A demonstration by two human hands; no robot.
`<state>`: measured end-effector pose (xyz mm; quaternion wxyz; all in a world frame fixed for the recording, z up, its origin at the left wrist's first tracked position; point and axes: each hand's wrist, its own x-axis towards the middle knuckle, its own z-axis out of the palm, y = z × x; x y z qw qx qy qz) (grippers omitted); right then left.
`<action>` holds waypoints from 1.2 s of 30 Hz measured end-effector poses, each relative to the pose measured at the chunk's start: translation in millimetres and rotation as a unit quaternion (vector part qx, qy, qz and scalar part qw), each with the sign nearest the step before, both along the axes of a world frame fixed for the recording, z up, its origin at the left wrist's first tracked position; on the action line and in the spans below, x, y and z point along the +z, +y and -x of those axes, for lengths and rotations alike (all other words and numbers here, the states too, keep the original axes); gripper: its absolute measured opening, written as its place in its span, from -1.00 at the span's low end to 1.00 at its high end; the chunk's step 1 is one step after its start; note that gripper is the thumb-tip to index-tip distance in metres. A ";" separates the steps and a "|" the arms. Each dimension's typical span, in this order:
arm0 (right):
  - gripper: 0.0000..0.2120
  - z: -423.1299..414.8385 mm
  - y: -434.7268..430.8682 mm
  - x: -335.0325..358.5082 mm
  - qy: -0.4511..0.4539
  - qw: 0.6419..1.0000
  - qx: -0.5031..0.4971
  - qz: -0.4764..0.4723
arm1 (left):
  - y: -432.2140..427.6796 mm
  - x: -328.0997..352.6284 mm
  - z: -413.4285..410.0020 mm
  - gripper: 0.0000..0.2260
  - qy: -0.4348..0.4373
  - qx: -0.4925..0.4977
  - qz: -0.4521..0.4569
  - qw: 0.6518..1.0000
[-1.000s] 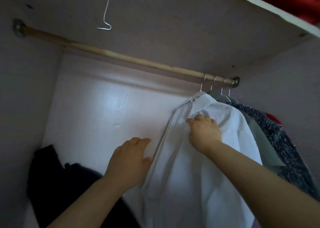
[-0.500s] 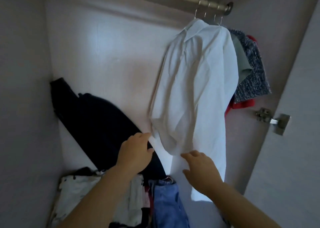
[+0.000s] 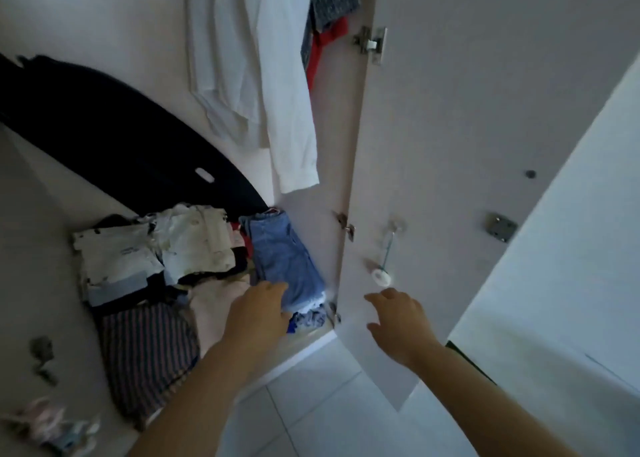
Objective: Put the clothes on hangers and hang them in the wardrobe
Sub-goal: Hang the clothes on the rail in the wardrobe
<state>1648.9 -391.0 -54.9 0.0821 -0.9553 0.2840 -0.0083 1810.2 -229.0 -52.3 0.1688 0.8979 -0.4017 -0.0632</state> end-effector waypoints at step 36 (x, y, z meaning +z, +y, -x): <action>-0.54 684.8 805.4 -58.4 -0.025 0.438 -0.891 -0.120 | 399.7 -54.0 792.3 -0.53 -0.118 -0.876 -0.087 0.459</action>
